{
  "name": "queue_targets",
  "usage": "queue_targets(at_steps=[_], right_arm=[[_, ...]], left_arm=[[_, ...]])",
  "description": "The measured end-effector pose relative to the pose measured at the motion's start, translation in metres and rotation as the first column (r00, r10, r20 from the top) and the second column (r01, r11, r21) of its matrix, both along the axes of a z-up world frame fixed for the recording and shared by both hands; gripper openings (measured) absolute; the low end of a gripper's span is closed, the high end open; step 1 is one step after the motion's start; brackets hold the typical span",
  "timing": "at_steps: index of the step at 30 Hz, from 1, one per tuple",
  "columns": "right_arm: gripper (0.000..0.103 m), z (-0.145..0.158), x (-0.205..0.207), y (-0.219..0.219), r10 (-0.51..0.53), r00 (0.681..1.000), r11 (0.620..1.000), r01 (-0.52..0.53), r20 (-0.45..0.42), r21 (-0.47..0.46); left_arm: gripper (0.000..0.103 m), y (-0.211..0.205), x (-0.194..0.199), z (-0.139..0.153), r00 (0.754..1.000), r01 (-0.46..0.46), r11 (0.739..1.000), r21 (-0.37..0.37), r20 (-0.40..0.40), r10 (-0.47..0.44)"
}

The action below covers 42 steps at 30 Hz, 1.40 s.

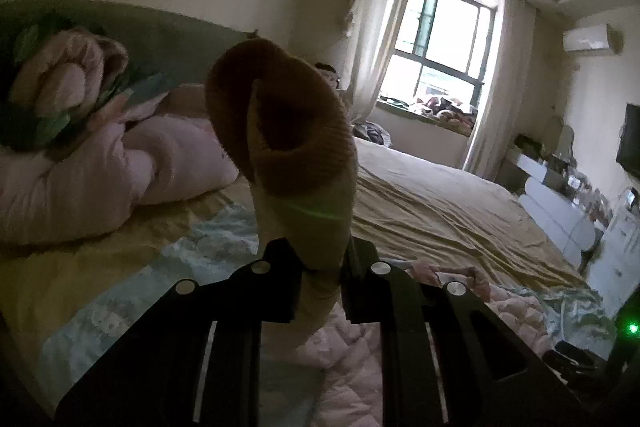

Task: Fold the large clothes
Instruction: 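Carry the held sleeve across the jacket front with the left gripper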

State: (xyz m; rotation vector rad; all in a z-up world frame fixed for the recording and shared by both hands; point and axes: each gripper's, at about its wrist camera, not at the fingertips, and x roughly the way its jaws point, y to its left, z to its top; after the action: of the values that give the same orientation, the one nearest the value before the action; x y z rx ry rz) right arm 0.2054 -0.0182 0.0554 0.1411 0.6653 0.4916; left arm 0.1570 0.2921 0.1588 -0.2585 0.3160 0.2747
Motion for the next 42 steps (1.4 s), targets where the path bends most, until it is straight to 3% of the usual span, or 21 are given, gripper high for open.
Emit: queue_targets(at_steps=[11, 25, 34, 42], right_arm=[[0.099, -0.004, 0.004, -0.057, -0.077, 0.997, 0.997, 0.077, 0.013, 0.027], [0.099, -0.014, 0.006, -0.123, -0.151, 0.988, 0.985, 0.152, -0.01, 0.078], [0.099, -0.02, 0.002, -0.152, -0.191, 0.981, 0.977, 0.192, -0.02, 0.094], [0.099, -0.024, 0.002, -0.18, -0.246, 0.968, 0.965, 0.249, -0.037, 0.079]], left_arm=[[0.008, -0.055, 0.026, 0.013, 0.997, 0.074, 0.996, 0.05, -0.014, -0.073], [0.006, -0.129, 0.066, 0.0, 0.979, 0.197, 0.976, 0.09, -0.063, -0.192], [0.006, -0.18, 0.079, -0.02, 0.954, 0.291, 0.948, 0.128, -0.11, -0.278], [0.006, -0.223, 0.091, -0.065, 0.909, 0.399, 0.912, 0.098, -0.176, -0.379]])
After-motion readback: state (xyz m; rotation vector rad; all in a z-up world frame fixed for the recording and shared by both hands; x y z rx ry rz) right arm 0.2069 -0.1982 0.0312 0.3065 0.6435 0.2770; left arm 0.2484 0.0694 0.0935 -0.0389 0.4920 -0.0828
